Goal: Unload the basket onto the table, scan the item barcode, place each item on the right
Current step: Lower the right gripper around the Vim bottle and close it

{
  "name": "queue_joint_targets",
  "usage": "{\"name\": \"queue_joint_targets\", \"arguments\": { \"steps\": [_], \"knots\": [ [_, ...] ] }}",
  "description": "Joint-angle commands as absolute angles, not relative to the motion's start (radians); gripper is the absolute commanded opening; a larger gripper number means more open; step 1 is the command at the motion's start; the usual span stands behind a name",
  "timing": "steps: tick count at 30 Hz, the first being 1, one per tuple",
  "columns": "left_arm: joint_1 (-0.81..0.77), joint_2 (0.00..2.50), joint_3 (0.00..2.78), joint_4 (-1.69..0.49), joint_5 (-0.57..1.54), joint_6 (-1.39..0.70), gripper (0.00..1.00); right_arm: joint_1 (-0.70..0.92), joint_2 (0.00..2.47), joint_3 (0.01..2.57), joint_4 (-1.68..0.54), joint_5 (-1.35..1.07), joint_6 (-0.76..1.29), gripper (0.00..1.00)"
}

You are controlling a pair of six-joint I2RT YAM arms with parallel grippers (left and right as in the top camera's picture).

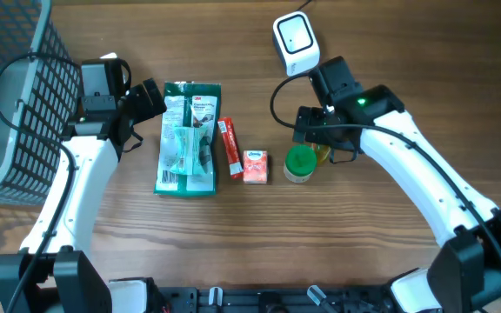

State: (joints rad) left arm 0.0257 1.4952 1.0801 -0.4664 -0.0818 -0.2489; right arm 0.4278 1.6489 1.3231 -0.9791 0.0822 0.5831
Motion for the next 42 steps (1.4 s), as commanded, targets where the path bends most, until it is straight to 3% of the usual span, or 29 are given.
{"name": "queue_joint_targets", "arguments": {
  "steps": [1, 5, 18, 23, 26, 29, 32, 42],
  "knots": [
    [0.029, 1.493, 1.088, -0.464, -0.091, -0.24, 1.0, 0.431, 1.67, 1.333, -0.981, 0.109, 0.602, 0.93],
    [0.029, 1.493, 1.088, -0.464, -0.091, -0.24, 1.0, 0.431, 1.67, 1.333, -0.972, 0.124, 0.602, 0.72],
    [0.029, 1.493, 1.088, -0.464, -0.091, -0.24, 1.0, 0.431, 1.707, 1.333, -0.976, 0.14, 0.554, 0.69],
    [0.029, 1.493, 1.088, -0.464, -0.091, -0.24, 1.0, 0.43, 1.707, 1.333, -0.972, 0.15, 0.549, 0.58],
    [0.029, 1.493, 1.088, -0.464, -0.091, -0.24, 1.0, 0.423, 1.707, 1.333, -0.972, 0.154, 0.551, 0.58],
    [0.029, 1.493, 1.088, -0.464, -0.091, -0.24, 1.0, 0.415, 1.707, 1.333, -0.968, 0.154, 0.553, 0.72],
    [0.029, 1.493, 1.088, -0.464, -0.091, -0.24, 1.0, 0.413, 1.711, 1.333, -0.965, 0.153, 0.556, 0.63],
    [0.029, 1.493, 1.088, -0.464, -0.091, -0.24, 1.0, 0.413, 1.712, 1.333, -0.973, 0.15, 0.579, 0.63]
  ]
}}
